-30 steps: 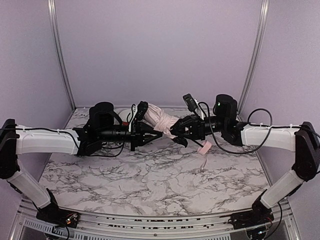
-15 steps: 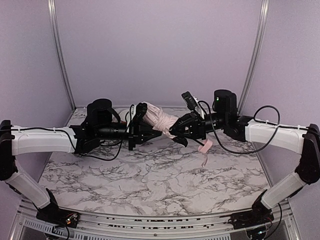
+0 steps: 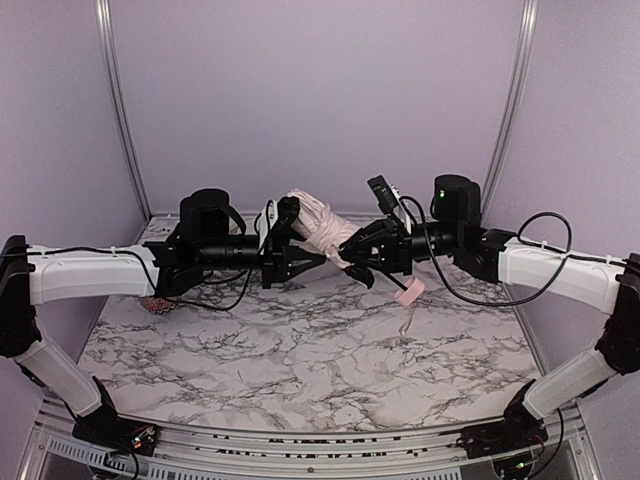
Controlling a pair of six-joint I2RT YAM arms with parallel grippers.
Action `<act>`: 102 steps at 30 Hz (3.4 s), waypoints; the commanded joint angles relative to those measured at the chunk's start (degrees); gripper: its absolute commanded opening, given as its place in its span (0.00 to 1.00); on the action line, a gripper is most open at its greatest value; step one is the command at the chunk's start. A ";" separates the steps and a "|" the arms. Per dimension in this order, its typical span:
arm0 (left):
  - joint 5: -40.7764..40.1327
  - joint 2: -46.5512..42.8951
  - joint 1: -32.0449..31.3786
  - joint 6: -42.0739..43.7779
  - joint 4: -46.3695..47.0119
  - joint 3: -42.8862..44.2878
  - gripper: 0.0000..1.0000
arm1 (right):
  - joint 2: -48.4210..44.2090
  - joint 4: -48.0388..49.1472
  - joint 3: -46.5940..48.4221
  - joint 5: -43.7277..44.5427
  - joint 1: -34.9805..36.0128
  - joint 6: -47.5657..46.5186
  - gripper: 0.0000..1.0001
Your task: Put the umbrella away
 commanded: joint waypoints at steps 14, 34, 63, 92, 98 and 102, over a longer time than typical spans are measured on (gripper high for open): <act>-7.95 -10.26 2.53 -6.11 5.45 -19.67 0.50 | -7.83 8.01 1.23 -4.07 1.97 -6.34 0.00; -18.00 -16.99 -10.34 -22.62 5.75 -7.53 0.70 | -8.87 6.06 -0.40 10.62 1.60 -10.54 0.00; -12.59 -13.13 -11.82 -22.92 6.04 -1.82 0.00 | -6.41 5.46 1.19 13.40 -0.79 -2.70 0.00; -9.17 -7.09 -6.95 -20.80 -0.22 0.49 0.00 | -8.99 16.58 3.49 -9.13 -4.75 9.52 0.00; -11.63 -5.81 -6.32 -20.06 0.49 1.07 0.00 | -8.55 15.28 3.41 -14.19 -1.80 7.55 0.00; -13.43 -4.57 -6.24 -20.17 2.65 1.22 0.00 | -7.63 15.12 3.83 -16.76 1.20 6.31 0.00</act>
